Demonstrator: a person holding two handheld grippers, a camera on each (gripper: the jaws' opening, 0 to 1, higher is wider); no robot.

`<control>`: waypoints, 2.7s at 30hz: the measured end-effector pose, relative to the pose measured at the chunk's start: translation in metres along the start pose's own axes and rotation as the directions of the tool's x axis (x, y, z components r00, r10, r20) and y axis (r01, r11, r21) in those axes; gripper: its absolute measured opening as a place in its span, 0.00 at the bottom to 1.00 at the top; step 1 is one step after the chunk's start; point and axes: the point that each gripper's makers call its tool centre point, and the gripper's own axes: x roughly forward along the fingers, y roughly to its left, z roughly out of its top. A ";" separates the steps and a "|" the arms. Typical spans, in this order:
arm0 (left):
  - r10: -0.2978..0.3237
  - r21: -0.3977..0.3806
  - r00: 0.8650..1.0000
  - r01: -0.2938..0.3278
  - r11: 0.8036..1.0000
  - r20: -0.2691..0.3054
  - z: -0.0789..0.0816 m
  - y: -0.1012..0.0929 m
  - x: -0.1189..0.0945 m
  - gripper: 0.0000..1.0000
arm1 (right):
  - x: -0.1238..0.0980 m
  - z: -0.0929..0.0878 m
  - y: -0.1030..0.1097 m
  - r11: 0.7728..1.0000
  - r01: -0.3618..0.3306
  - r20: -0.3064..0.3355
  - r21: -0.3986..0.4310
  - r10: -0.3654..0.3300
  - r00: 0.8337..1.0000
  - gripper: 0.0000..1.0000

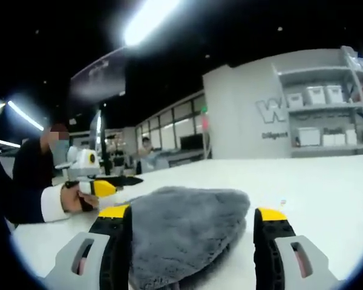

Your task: Open the folded towel by lifting each exposed corner and separating the folded layers until the towel lies flat within the target outline without major curled edges

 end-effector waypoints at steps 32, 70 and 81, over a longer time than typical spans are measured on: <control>-0.052 -0.006 0.994 0.052 0.999 -0.095 -0.023 -0.016 0.009 0.81 | 0.005 -0.026 0.005 0.996 -0.018 -0.098 0.083 0.026 0.995 0.74; -0.130 0.006 0.980 0.132 0.991 -0.153 -0.036 -0.039 0.014 0.63 | -0.008 -0.013 0.051 0.970 -0.155 -0.006 0.185 0.159 0.987 0.44; -0.129 0.013 0.979 0.132 0.991 -0.155 -0.035 -0.041 0.011 0.63 | -0.009 -0.003 0.046 0.979 -0.158 0.036 0.128 0.154 0.987 0.19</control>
